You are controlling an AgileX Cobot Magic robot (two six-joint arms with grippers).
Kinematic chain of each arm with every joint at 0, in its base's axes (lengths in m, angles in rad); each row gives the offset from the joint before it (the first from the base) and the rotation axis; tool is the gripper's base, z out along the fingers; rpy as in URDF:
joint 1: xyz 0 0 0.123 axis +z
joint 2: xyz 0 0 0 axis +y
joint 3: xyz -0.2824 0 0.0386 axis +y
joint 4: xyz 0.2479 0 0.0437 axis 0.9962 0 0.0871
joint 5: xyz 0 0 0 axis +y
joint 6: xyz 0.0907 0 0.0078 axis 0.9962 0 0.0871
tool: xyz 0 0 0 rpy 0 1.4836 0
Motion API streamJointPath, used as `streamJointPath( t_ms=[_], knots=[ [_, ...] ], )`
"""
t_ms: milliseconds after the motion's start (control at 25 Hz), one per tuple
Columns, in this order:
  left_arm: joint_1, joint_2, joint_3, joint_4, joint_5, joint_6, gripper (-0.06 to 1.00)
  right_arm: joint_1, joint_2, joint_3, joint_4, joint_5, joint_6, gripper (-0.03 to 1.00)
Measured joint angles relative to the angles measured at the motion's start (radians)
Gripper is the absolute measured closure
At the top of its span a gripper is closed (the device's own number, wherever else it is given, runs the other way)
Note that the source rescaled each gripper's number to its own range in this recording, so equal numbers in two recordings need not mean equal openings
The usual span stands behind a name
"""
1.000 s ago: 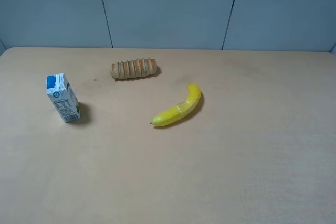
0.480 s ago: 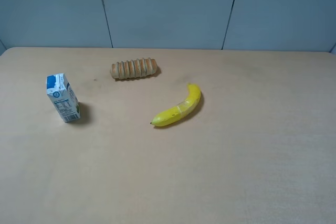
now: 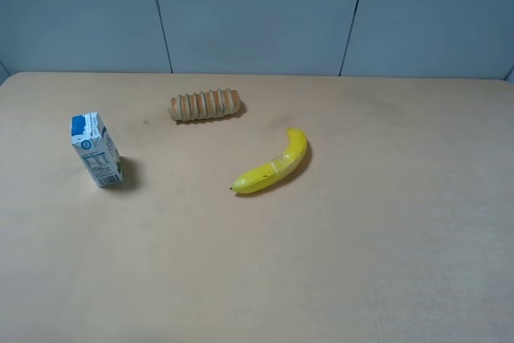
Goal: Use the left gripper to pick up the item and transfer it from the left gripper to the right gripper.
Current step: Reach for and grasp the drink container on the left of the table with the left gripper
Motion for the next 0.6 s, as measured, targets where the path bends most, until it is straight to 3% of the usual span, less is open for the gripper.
streamJointPath(
  t_ms=[400,600],
  knots=[
    [0.000,0.541,-0.166,-0.021,-0.039,-0.031,-0.05,0.000,0.000,0.000,0.000,0.000,0.000,-0.03],
    [0.000,0.736,-0.196,-0.021,-0.120,-0.053,-0.05,0.000,0.000,0.000,0.000,0.000,0.000,-0.03]
  ],
)
